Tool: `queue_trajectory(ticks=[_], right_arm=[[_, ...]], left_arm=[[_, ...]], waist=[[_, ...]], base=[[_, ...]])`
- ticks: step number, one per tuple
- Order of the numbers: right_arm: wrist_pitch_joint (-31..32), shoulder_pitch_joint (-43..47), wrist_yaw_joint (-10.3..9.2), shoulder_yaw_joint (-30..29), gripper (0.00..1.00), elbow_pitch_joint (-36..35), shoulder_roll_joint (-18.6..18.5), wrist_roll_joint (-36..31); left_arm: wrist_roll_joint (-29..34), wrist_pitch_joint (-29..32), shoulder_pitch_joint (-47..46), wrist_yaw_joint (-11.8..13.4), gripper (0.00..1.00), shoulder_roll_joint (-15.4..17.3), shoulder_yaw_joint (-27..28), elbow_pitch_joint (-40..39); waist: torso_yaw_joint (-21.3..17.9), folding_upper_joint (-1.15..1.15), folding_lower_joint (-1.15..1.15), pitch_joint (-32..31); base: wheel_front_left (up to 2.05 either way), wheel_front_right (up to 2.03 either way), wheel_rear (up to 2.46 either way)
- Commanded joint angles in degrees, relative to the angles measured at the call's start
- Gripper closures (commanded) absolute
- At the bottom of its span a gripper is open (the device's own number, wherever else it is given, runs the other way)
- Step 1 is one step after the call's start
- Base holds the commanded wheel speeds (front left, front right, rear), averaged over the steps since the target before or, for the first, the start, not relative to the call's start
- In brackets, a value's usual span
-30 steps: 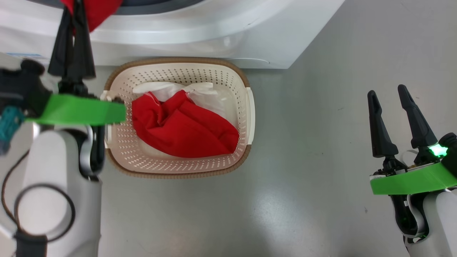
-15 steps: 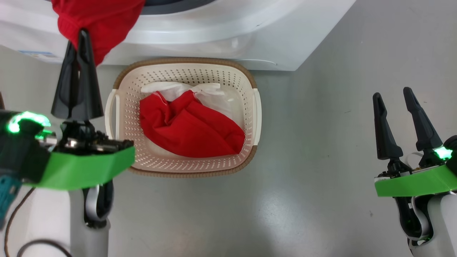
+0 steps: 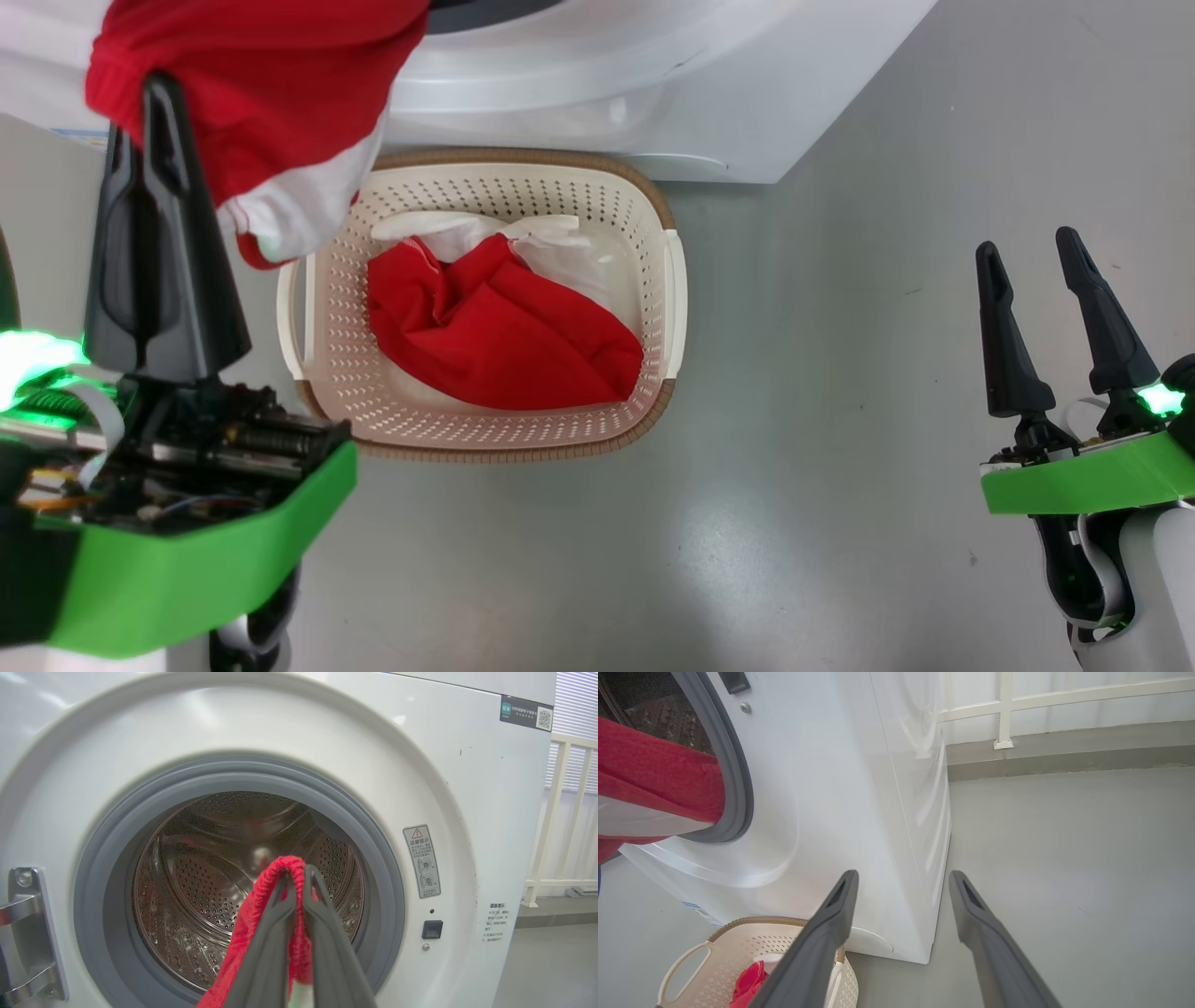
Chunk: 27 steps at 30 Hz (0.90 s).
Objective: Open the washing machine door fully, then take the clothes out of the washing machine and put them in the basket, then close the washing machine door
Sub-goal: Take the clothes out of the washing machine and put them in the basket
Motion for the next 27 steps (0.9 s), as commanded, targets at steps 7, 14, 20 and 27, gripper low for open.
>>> queue_trajectory(ticks=[7, 14, 20, 27], right_arm=[[-0.37, 0.86, 0.42, 1.34, 0.00, -1.61, -0.42, -0.61], [-0.37, 0.04, 0.42, 1.96, 0.00, -1.74, -0.22, -0.64], [-0.37, -0.67, 0.42, 2.36, 0.00, -1.82, -0.29, -0.61], [-0.37, -1.40, 0.42, 2.69, 0.00, -1.89, -0.18, -0.62]], left_arm=[[0.26, -0.27, 3.48, 0.60, 1.00, 1.44, 0.02, 1.21], [-0.68, -0.27, 2.95, -0.95, 1.00, 1.44, -1.65, 19.08], [-0.38, -0.27, -1.85, -2.80, 1.00, 1.44, -2.88, 35.42], [0.49, -0.27, -9.41, -4.35, 0.96, 1.43, -4.52, 50.94]], waist=[[-0.22, 0.00, 0.00, 0.79], [-0.64, 0.00, 0.00, 1.99], [-1.00, 0.00, 0.00, 3.35], [-1.61, 0.00, 0.00, 4.99]], base=[[0.00, 0.00, 0.00], [0.00, 0.00, 0.00], [0.00, 0.00, 0.00], [0.00, 0.00, 0.00]])
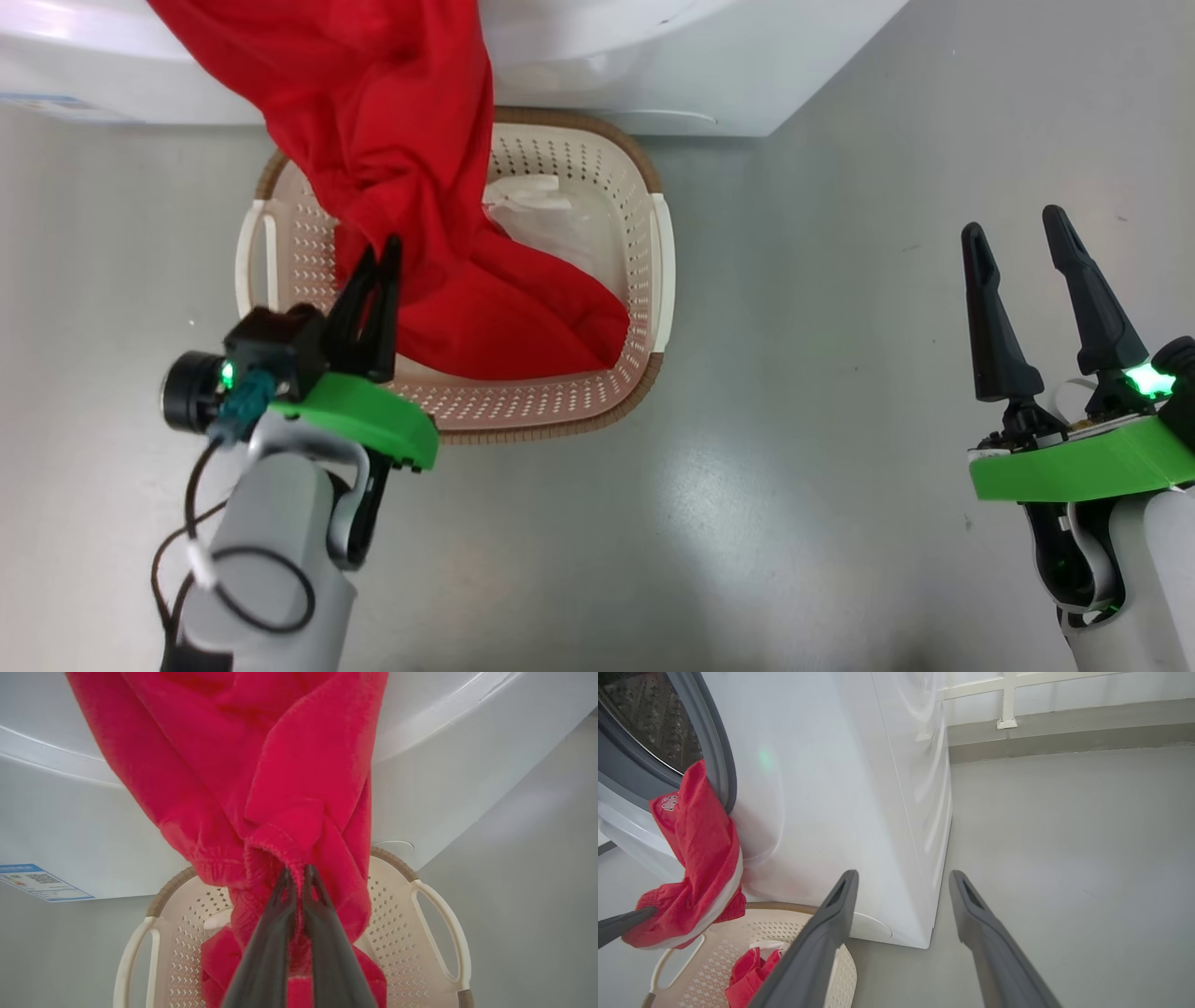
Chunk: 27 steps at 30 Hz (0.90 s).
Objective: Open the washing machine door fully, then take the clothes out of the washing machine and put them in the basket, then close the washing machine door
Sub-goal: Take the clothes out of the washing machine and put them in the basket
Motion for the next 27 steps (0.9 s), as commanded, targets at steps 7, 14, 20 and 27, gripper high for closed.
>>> queue_trajectory(ticks=[7, 14, 20, 27], right_arm=[[-0.37, -0.19, 0.42, 1.38, 0.00, -1.64, -0.04, -0.71], [-0.37, -0.51, 0.42, 1.25, 0.00, -1.65, -0.08, -0.80], [-0.37, -0.71, 0.42, 1.27, 0.00, -1.53, -0.12, -0.80], [-0.37, -0.74, 0.42, 1.26, 0.00, -1.32, -0.19, -0.77]], left_arm=[[0.44, -0.28, -7.17, -1.14, 0.65, 1.47, 0.47, 11.07], [-0.32, -0.28, -11.46, -0.95, 0.27, 1.47, 0.98, 15.69], [-0.15, -0.28, -12.81, -1.02, 0.00, 1.47, 1.55, 16.56], [-0.82, -0.28, -10.86, -1.39, 0.00, 1.47, 2.61, 12.91]], waist=[[-0.67, 0.00, 0.00, 1.88], [-0.67, 0.00, 0.00, 2.47], [-0.61, 0.00, 0.00, 2.41], [-0.25, 0.00, 0.00, 2.00]], base=[[0.00, 0.00, 0.00], [0.00, 0.00, 0.00], [0.00, 0.00, 0.00], [0.00, 0.00, 0.00]])
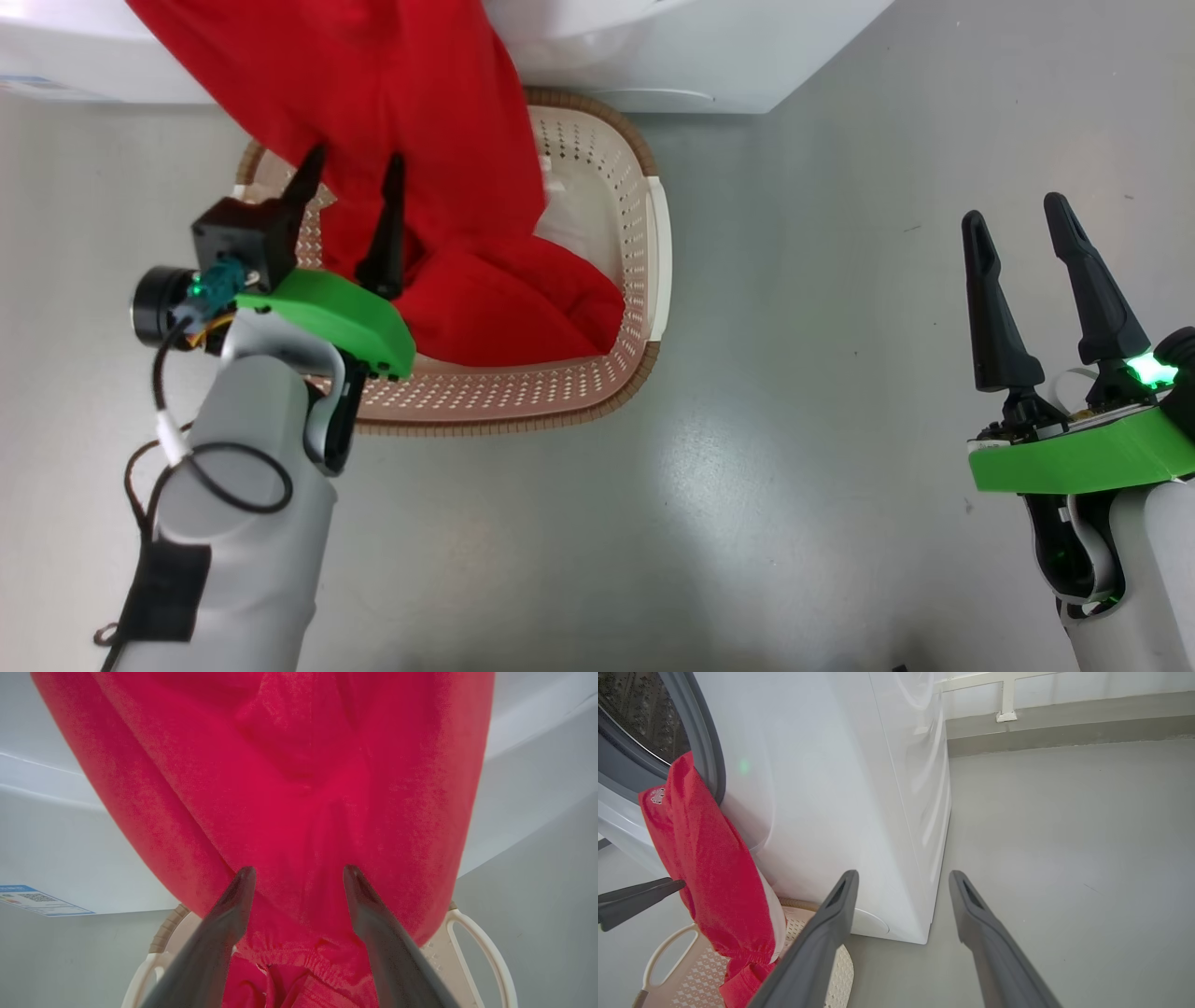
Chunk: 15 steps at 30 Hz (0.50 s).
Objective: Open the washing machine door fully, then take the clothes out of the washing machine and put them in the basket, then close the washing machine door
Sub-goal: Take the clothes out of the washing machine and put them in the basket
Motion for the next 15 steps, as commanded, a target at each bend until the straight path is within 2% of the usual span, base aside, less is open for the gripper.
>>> queue_trajectory(ticks=[1, 15], right_arm=[[-0.37, 0.21, 0.42, 1.21, 0.00, -1.11, -0.25, -0.55], [-0.37, 1.29, 0.42, 0.56, 0.00, -1.23, -0.43, -0.69]], left_arm=[[-0.33, -0.28, 2.83, -0.27, 0.00, 1.76, 1.85, -2.46], [-0.12, -0.28, 14.45, -0.08, 0.00, 1.76, 3.91, -20.83]], waist=[[0.12, 0.00, 0.00, -0.18], [1.25, 0.00, 0.00, -1.25]], base=[[0.00, 0.00, 0.00], [0.00, 0.00, 0.00]])
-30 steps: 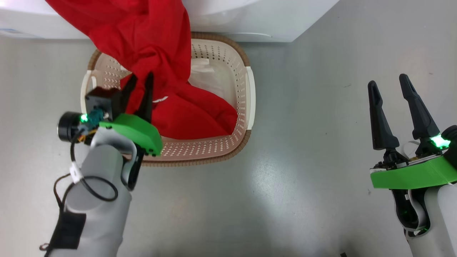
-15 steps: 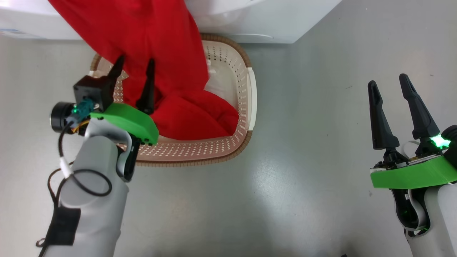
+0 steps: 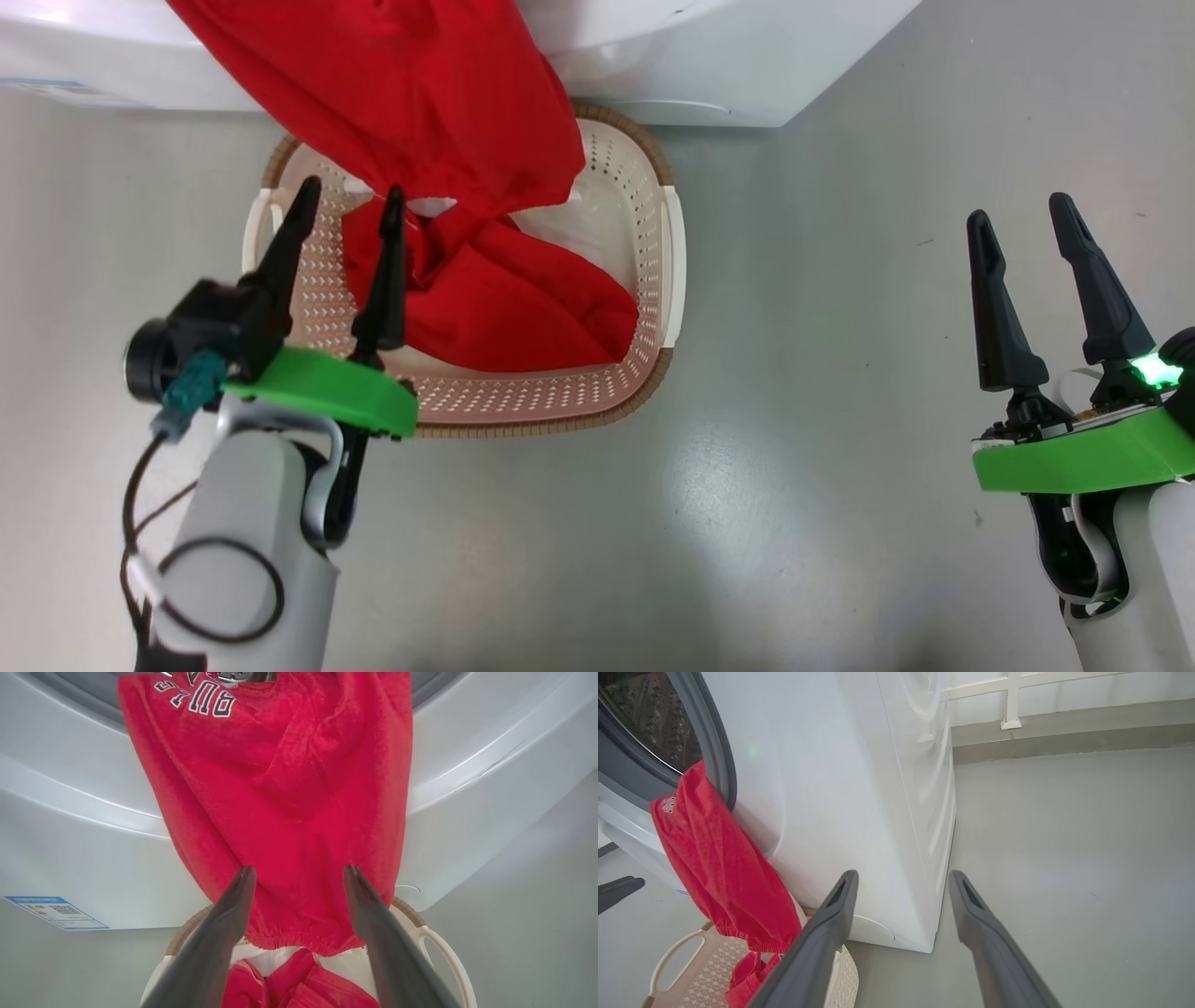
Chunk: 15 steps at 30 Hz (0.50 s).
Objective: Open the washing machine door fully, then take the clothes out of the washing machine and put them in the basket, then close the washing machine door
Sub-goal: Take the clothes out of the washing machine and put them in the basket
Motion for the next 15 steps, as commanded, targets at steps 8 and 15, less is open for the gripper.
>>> queue_trajectory(ticks=[8, 15], right_arm=[[-0.37, 1.67, 0.42, 0.67, 0.00, -1.36, -0.25, -0.67], [-0.37, 1.83, 0.42, 0.65, 0.00, -1.33, -0.24, -0.61]], left_arm=[[-0.48, -0.28, 9.49, 0.67, 0.00, 1.74, 3.15, -10.51], [-0.77, -0.28, 12.45, 1.11, 0.00, 1.74, 3.88, -14.52]], waist=[[-0.03, 0.00, 0.00, -0.75], [-0.20, 0.00, 0.00, -1.13]], base=[[0.00, 0.00, 0.00], [0.00, 0.00, 0.00]])
